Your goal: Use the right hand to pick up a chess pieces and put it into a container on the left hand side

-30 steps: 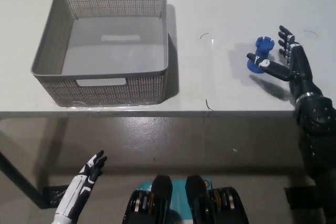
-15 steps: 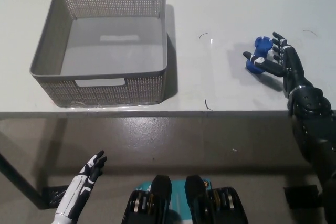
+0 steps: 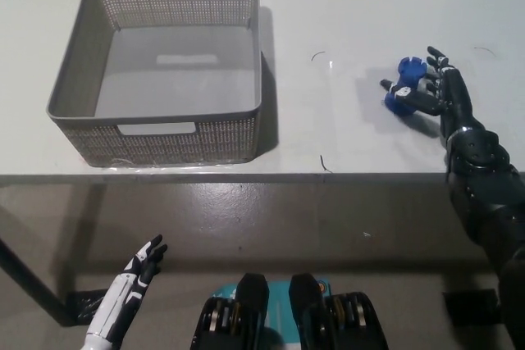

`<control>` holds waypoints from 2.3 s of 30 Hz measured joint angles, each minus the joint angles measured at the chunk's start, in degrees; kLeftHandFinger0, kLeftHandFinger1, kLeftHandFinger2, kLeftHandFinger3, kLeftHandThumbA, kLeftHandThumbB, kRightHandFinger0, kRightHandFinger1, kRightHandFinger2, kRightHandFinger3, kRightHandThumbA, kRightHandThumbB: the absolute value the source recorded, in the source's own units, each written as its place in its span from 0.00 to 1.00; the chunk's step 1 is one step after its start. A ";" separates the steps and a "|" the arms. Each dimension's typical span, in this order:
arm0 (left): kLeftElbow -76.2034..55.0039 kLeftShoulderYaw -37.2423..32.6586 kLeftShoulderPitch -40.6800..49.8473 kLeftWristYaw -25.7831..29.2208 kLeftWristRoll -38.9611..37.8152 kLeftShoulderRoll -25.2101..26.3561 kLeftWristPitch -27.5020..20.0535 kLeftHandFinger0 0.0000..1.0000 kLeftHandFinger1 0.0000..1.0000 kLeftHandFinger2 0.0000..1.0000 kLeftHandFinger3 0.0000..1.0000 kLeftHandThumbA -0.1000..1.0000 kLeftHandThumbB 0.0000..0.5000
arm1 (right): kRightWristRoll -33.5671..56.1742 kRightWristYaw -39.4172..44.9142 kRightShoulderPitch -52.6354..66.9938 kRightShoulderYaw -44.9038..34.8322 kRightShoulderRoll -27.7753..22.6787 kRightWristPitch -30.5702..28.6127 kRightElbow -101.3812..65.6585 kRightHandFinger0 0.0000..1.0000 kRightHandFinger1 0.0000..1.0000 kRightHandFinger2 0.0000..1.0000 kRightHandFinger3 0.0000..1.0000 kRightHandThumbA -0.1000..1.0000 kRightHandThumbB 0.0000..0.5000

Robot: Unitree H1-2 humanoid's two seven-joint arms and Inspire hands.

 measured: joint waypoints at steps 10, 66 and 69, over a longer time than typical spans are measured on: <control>-0.06 0.08 -0.21 -0.29 -0.16 0.01 0.02 1.00 1.00 1.00 1.00 1.00 0.83 | -0.15 -5.77 -0.11 0.13 0.48 -0.76 1.05 0.00 0.17 0.45 0.38 0.01 0.24; -0.48 -0.25 -1.98 -2.33 -0.67 0.86 1.55 1.00 1.00 1.00 1.00 1.00 0.80 | -5.77 -5.71 -18.80 16.69 21.99 -1.32 -1.90 0.00 0.19 0.58 0.54 0.00 0.24; -0.54 -0.24 -2.28 -2.44 -0.72 0.91 1.69 1.00 1.00 1.00 1.00 1.00 0.82 | -7.51 -6.05 -19.29 19.38 22.46 -1.36 0.69 0.00 0.20 0.59 0.53 0.00 0.22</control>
